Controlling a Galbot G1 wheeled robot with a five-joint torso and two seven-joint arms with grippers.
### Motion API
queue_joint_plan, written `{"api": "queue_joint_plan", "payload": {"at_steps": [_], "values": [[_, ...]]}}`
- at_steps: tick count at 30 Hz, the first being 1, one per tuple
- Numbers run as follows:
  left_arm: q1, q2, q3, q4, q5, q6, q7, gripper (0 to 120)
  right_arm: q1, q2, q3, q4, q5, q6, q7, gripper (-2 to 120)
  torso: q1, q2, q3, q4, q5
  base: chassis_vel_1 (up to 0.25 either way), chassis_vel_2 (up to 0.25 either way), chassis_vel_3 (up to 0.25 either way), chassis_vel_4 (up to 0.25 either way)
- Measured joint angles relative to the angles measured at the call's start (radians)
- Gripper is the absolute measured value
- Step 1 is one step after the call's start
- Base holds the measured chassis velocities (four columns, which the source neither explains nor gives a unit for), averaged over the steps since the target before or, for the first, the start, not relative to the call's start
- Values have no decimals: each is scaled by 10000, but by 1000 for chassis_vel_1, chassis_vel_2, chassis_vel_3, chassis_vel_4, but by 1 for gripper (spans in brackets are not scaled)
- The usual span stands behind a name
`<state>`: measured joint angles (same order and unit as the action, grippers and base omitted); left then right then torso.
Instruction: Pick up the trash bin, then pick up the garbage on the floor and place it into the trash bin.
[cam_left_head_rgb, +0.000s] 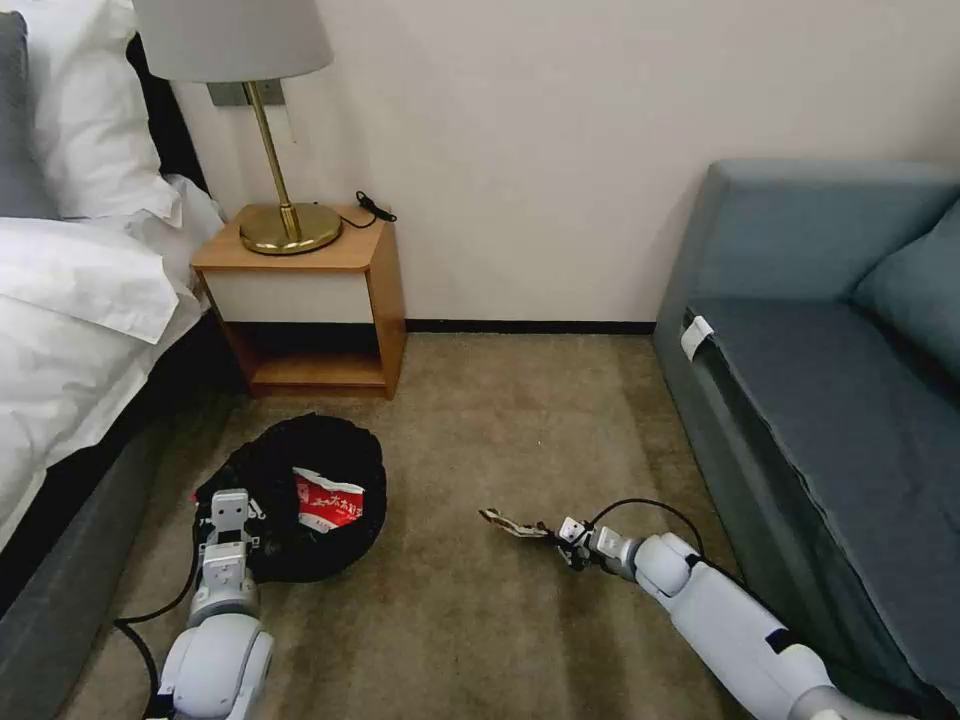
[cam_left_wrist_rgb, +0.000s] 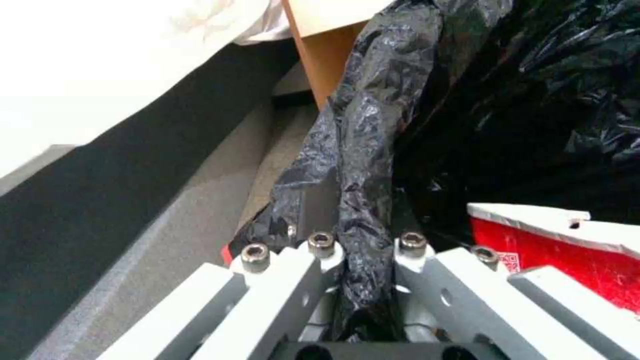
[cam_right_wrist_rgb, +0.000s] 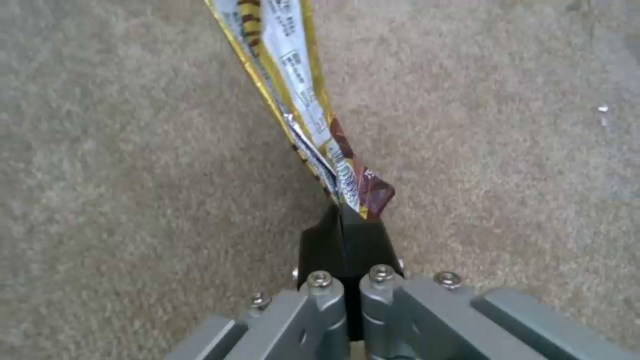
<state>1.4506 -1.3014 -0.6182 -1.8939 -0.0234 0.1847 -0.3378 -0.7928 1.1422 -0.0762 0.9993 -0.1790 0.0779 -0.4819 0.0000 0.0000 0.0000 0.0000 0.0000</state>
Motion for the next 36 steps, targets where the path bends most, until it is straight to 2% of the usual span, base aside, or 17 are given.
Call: {"api": "queue_joint_plan", "payload": {"at_steps": [10,20,23,24,28,29,32,36], "values": [[61,-19,-8,-2,-18,-9,11,0,-348,-209,425,893,402,-7,-36,0,0,0,0,-1,1,0,0,0,0],[25,-16,101,-108,-50,-49,87,0,65,-297,593,2672,1913,-392,-155,0,0,0,0,0,-1,0,0,0,0],[-33,-63,268,-209,-97,-61,173,0,630,-243,160,3573,2866,-876,-207,0,0,0,0,0,-2,0,0,0,0],[-33,-63,268,-209,-97,-61,173,0,630,-243,160,3573,2866,-876,-207,0,0,0,0,0,-2,0,0,0,0],[-112,-105,399,-315,-97,-85,251,0,1176,-80,-686,4345,4447,-1661,-492,0,0,0,0,0,-2,0,0,0,0],[-112,-105,399,-315,-97,-85,251,0,1176,-80,-686,4345,4447,-1661,-492,0,0,0,0,0,-2,0,0,0,0],[-173,-144,493,-366,-96,-116,326,0,1582,311,-1461,4660,5779,-2086,-598,0,0,0,1,1,-2,0,0,0,0],[-185,-213,604,-393,-75,-164,401,0,1892,837,-2010,4653,6331,-2270,-593,0,0,0,1,2,-2,0,0,0,0]]}}
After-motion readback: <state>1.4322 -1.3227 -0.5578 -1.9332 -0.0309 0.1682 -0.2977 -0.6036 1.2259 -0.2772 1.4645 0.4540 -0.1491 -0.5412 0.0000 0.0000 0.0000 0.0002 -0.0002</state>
